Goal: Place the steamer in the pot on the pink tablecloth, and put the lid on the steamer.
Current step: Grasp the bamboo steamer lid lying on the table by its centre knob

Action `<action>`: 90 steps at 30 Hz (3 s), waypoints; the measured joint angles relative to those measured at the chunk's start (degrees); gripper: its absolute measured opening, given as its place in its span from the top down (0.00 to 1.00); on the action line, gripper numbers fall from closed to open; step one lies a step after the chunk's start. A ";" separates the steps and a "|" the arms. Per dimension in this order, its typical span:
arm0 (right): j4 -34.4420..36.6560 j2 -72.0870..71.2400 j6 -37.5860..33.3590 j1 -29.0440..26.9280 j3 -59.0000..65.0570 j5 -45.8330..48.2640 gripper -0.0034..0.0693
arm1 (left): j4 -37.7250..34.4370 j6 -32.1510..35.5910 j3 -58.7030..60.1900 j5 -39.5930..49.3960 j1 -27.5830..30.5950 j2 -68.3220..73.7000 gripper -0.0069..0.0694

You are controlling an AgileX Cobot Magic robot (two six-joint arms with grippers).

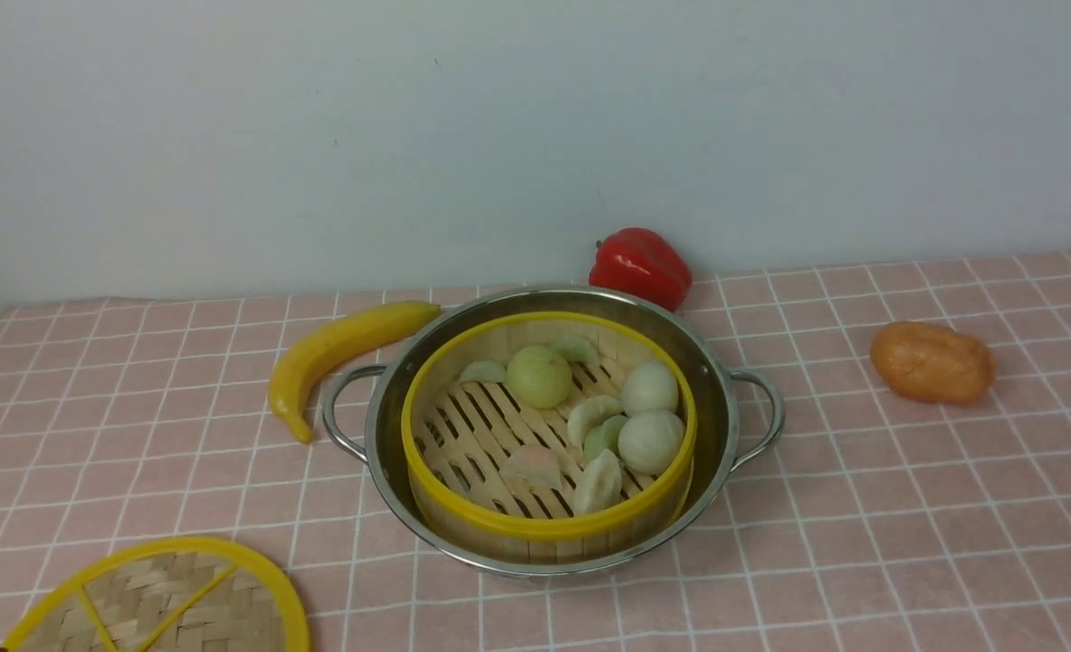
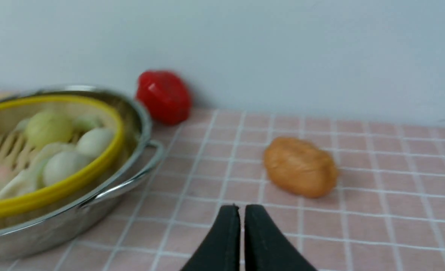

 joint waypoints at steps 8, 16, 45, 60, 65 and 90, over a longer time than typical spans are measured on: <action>0.00 -12.16 0.31 -2.28 5.54 6.40 0.86 | 0.00 0.00 0.00 0.00 0.00 0.00 0.59; 0.00 -14.03 0.69 -2.28 5.68 9.91 0.83 | 0.00 0.00 0.00 0.00 0.00 0.00 0.59; 0.00 -18.31 0.73 -2.28 5.72 9.76 0.73 | 0.00 0.00 0.00 -0.10 0.00 0.00 0.59; 0.00 -18.46 0.73 -2.28 5.72 9.75 0.68 | -30.73 -0.02 0.00 -16.03 0.00 0.00 0.59; 0.00 -18.46 0.73 -2.28 5.72 9.75 0.66 | -39.16 -0.36 0.00 -18.07 0.00 0.00 0.59; 0.00 -18.46 1.97 -2.28 5.72 9.75 0.62 | 4.11 -13.58 -43.75 39.79 0.00 51.56 0.59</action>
